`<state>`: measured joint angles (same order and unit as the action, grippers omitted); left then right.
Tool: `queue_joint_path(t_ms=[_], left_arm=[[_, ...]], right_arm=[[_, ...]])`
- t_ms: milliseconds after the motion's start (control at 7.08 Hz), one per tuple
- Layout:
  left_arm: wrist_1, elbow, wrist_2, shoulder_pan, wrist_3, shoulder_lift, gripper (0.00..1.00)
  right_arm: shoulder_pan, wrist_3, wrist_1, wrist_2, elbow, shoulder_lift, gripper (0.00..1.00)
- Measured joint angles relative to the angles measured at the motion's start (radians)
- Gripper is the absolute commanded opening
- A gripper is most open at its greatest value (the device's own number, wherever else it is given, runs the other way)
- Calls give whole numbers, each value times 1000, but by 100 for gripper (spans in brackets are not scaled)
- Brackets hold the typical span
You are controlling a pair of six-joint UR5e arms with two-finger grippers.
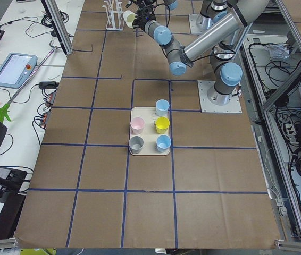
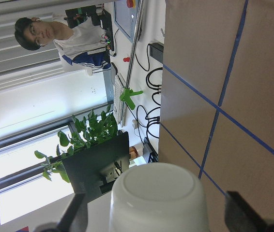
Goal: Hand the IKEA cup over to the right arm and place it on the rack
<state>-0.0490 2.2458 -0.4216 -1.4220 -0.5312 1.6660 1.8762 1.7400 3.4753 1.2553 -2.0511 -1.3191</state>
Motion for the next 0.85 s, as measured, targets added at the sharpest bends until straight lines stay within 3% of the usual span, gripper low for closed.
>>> queue_joint_path(t_ms=[424, 848], left_arm=[[-1, 0, 0, 0, 7, -1, 6], [-2, 0, 0, 0, 10, -3, 6]], right_arm=[[15, 0, -1, 1, 27, 28, 98], [21, 1, -1, -1, 31, 30, 78]])
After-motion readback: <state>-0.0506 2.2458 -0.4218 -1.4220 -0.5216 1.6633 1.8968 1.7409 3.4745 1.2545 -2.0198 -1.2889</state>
